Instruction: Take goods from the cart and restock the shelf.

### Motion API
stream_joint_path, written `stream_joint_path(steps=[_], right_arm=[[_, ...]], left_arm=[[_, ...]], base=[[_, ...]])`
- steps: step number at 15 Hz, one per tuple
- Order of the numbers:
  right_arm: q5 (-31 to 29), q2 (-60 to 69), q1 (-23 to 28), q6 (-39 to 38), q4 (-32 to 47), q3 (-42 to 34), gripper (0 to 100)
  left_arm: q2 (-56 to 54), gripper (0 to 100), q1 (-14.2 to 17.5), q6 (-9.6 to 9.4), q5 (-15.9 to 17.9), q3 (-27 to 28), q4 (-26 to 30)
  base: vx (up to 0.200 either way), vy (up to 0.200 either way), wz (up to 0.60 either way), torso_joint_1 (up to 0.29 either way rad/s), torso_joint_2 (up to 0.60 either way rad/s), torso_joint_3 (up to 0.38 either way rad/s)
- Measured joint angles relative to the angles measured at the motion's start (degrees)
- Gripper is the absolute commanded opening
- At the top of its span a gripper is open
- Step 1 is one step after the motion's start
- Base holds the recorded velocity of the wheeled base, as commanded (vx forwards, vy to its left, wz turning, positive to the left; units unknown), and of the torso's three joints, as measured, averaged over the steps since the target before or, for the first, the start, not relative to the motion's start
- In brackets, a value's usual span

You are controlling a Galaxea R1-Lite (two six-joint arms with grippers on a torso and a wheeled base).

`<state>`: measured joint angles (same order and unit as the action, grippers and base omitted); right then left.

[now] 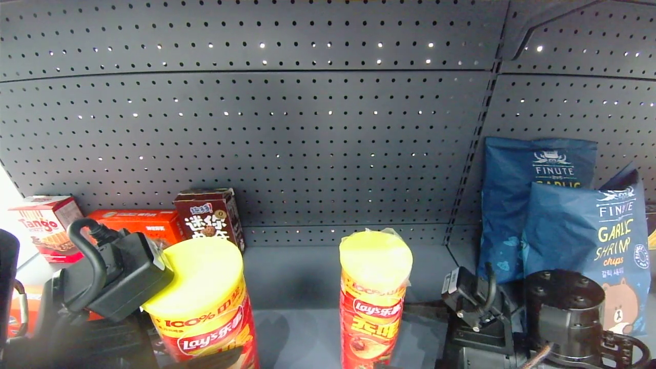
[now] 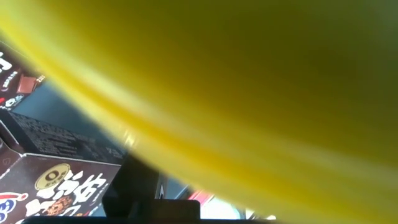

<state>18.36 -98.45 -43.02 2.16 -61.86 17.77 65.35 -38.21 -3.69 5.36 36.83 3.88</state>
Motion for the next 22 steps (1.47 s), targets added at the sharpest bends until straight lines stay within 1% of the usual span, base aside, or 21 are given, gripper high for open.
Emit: stream_joint_path(steps=[5, 9, 11, 13, 14, 15, 16, 17, 18, 20, 21, 22], right_arm=[[-0.1, -2.3, 0.0, 0.0, 0.0, 0.7, 100], [-0.7, -1.2, -0.2, 0.2, -0.2, -0.3, 100], [-2.0, 2.5, -0.2, 0.2, -0.1, -1.6, 100], [-2.8, 10.1, 0.2, 0.2, 0.5, -3.9, 100], [-3.2, 14.1, 0.4, 0.2, 1.6, -4.9, 100], [-4.5, 19.2, 0.7, 0.2, 4.3, -5.7, 100], [-7.3, 24.6, 0.9, 0.2, 8.4, -6.1, 100], [-11.3, 29.4, 1.0, 0.2, 13.3, -6.1, 100], [-18.0, 35.0, 1.1, 0.3, 20.1, -5.6, 100], [-35.5, 45.2, 1.2, 0.3, 32.9, -4.6, 100], [-42.7, 49.3, 1.3, 0.3, 37.1, -4.5, 100], [-48.7, 53.0, 1.5, 0.3, 39.2, -5.2, 100]], left_arm=[[-0.4, 0, 0.2, 0.11, 0.0, -1.0, 0.0], [-1.0, 0, 0.2, 0.15, 0.0, -1.2, 0.0], [-1.5, 0, 0.3, 0.15, -0.1, -1.3, 0.0], [-1.8, 0, 0.4, 0.11, -0.1, -1.3, 0.0], [-1.9, 0, 0.4, 0.13, -0.1, -1.3, 0.0], [-1.9, 0, 0.4, 0.11, 0.0, -1.3, 0.0], [-1.9, 0, 0.3, 0.11, 0.0, -1.3, 0.0], [-1.9, 0, 0.3, 0.11, 0.0, -1.3, 0.0], [-1.9, 0, 0.2, 0.11, 0.0, -1.2, 0.0], [-1.9, 0, 0.2, 0.06, 0.0, -1.2, -0.1], [-2.0, 0, 0.1, 0.0, -0.1, -1.2, -0.1], [-2.0, 0, 0.1, 0.0, -0.1, -1.2, -0.1]], base=[[0.0, 0.0, 0.0, 0.0, 0.0, 0.0], [0.0, 0.0, 0.0, 0.0, 0.0, 0.0], [0.0, 0.0, 0.0, 0.0, 0.0, 0.0], [0.0, 0.0, 0.0, 0.0, 0.0, 0.0], [0.0, 0.0, 0.0, 0.0, 0.0, 0.0], [0.0, 0.0, 0.0, 0.0, 0.0, 0.0], [0.0, 0.0, 0.0, 0.0, 0.0, 0.0], [0.0, 0.0, 0.0, 0.0, 0.0, 0.0], [0.0, 0.0, 0.0, 0.0, 0.0, 0.0], [0.0, 0.0, 0.0, 0.0, 0.0, 0.0], [0.0, 0.0, 0.0, 0.0, 0.0, 0.0], [0.0, 0.0, 0.0, 0.0, 0.0, 0.0]])
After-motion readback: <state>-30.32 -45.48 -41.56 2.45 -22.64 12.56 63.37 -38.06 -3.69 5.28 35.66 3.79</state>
